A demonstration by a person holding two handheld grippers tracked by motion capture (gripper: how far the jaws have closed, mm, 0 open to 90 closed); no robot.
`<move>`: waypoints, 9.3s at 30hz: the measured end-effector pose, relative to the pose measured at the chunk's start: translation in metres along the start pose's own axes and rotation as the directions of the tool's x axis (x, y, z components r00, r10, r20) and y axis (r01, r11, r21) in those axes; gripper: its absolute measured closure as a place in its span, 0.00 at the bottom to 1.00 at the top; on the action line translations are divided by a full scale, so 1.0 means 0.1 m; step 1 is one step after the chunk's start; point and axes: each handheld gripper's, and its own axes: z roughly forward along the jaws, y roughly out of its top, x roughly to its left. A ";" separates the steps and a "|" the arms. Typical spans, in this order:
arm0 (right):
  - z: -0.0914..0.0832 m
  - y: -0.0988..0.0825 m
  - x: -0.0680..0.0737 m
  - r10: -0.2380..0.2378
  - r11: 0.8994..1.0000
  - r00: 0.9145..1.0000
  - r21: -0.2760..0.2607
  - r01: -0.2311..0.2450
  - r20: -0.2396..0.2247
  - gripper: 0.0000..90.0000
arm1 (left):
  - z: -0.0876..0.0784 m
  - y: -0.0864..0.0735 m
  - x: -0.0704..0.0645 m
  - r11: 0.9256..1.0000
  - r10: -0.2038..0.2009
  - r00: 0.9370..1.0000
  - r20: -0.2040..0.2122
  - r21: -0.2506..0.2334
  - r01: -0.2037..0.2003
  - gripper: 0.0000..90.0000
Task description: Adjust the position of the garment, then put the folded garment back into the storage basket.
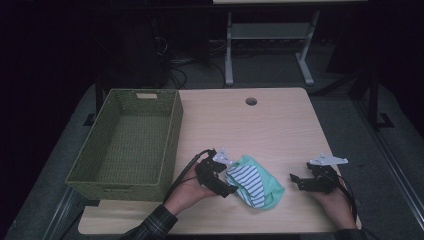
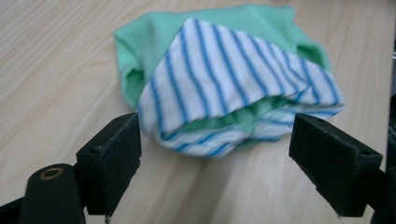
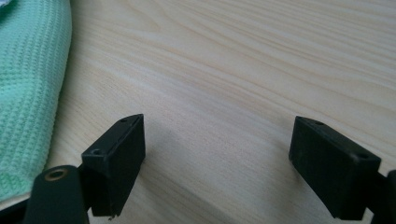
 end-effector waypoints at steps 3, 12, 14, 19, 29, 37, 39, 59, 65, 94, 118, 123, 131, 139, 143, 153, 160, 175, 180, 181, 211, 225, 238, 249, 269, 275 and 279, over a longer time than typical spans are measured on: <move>0.00 0.00 0.00 0.001 1.000 1.000 0.001 -0.001 0.001 0.19 | 0.04 0.05 -0.06 1.000 0.012 1.000 0.015 -0.002 -0.012 0.18; 0.00 0.00 0.00 0.001 1.000 1.000 0.001 -0.001 0.001 0.19 | 0.24 0.16 -0.21 1.000 0.018 0.999 0.029 0.013 -0.019 0.18; 0.00 0.00 0.00 0.001 1.000 1.000 0.002 -0.001 0.001 0.19 | 0.27 0.15 -0.21 0.999 0.033 0.999 0.027 0.030 -0.034 0.18; 0.00 0.00 0.00 0.001 1.000 1.000 0.001 -0.001 0.001 0.19 | 0.45 0.09 -0.21 0.996 0.045 0.999 0.018 0.080 -0.047 0.18; 0.00 0.00 0.00 0.001 1.000 1.000 0.002 -0.001 0.001 0.19 | 0.54 0.04 -0.20 0.992 0.071 0.997 0.000 0.104 -0.070 0.18; 0.00 0.00 0.00 0.003 1.000 1.000 0.003 -0.003 0.000 0.19 | 0.55 0.03 -0.23 0.991 0.081 0.996 -0.033 0.109 -0.077 0.22; 0.00 0.00 0.00 0.002 1.000 1.000 0.002 -0.002 0.001 0.19 | 0.54 0.03 -0.21 0.992 0.082 0.996 -0.036 0.104 -0.078 0.26; 0.00 0.00 0.00 0.003 1.000 1.000 0.002 -0.003 0.000 0.19 | 0.46 0.02 -0.11 0.993 0.066 0.997 -0.033 0.101 -0.063 0.74; 0.00 0.00 0.00 0.003 1.000 1.000 0.002 -0.003 0.000 0.19 | 0.45 0.04 -0.07 0.992 0.062 0.998 -0.005 0.107 -0.061 0.79; 0.00 0.00 0.00 0.008 1.000 1.000 0.004 -0.008 0.004 0.18 | 0.00 0.28 0.03 0.993 0.036 0.997 0.069 0.114 -0.044 0.80; 0.00 0.00 -0.01 0.012 1.000 1.000 0.007 -0.012 0.010 0.17 | -0.64 0.58 0.22 0.997 0.041 0.999 0.026 0.059 -0.043 0.79; 0.00 0.00 -0.01 0.012 1.000 1.000 0.007 -0.012 0.011 0.17 | -0.73 0.60 0.26 0.998 0.041 0.999 0.018 0.055 -0.042 0.79; 0.00 0.00 -0.01 0.012 1.000 1.000 0.007 -0.012 0.011 0.17 | -0.88 0.60 0.32 0.998 0.042 0.999 -0.016 0.051 -0.041 0.79; 0.00 0.00 -0.01 0.013 1.000 1.000 0.006 -0.013 0.011 0.17 | -1.14 0.57 0.44 0.999 0.021 0.997 -0.068 0.041 -0.018 0.79; 0.00 0.00 -0.01 0.015 1.000 1.000 0.006 -0.015 0.011 0.17 | -1.25 0.53 0.51 1.000 0.000 0.996 -0.093 0.031 0.003 0.79; 0.01 0.00 0.00 0.015 1.000 1.000 0.005 -0.015 0.011 0.17 | -1.51 0.37 0.69 0.998 -0.053 0.988 -0.145 0.010 0.055 0.79; 0.01 0.00 0.00 0.015 1.000 1.000 0.005 -0.015 0.011 0.17 | -1.67 0.24 0.79 0.996 -0.091 0.980 -0.175 -0.017 0.089 0.79; 0.01 0.00 0.00 0.015 1.000 1.000 0.005 -0.015 0.011 0.17 | -2.05 -0.12 1.01 0.981 -0.194 0.948 -0.253 -0.069 0.182 0.79; 0.01 0.00 -0.01 0.015 1.000 1.000 0.006 -0.015 0.012 0.17 | -2.13 -0.24 1.07 0.974 -0.226 0.936 -0.269 -0.091 0.209 0.79; 0.01 0.00 -0.01 0.015 1.000 1.000 0.006 -0.015 0.011 0.17 | -2.17 -0.30 1.09 0.970 -0.241 0.930 -0.277 -0.102 0.221 0.79; 0.00 0.00 -0.01 0.020 1.000 1.000 0.006 -0.020 0.014 0.17 | -2.03 -1.30 1.50 0.904 -0.420 0.805 -0.418 -0.116 0.411 0.79; 0.01 0.00 -0.01 0.019 1.000 1.000 0.006 -0.019 0.016 0.17 | -1.74 -1.47 1.63 0.899 -0.405 0.801 -0.440 -0.035 0.436 0.78; 0.00 0.00 -0.01 0.020 1.000 1.000 0.006 -0.021 0.016 0.17 | -1.68 -1.51 1.67 0.888 -0.417 0.796 -0.438 -0.010 0.459 0.66; 0.00 0.00 -0.01 0.022 1.000 1.000 0.005 -0.023 0.019 0.17 | -1.74 -1.51 1.68 0.882 -0.453 0.785 -0.422 -0.087 0.463 0.24; 0.01 0.00 -0.01 0.021 1.000 1.000 0.006 -0.022 0.019 0.16 | -1.90 -0.93 1.35 0.911 -0.410 0.839 -0.358 -0.193 0.363 0.15; 0.01 0.00 0.00 0.022 1.000 1.000 0.006 -0.023 0.019 0.16 | -1.86 -0.75 1.25 0.925 -0.376 0.865 -0.332 -0.192 0.329 0.16; 0.01 0.00 0.00 0.022 1.000 1.000 0.006 -0.022 0.020 0.16 | -1.81 -0.61 1.16 0.933 -0.350 0.884 -0.308 -0.202 0.299 0.16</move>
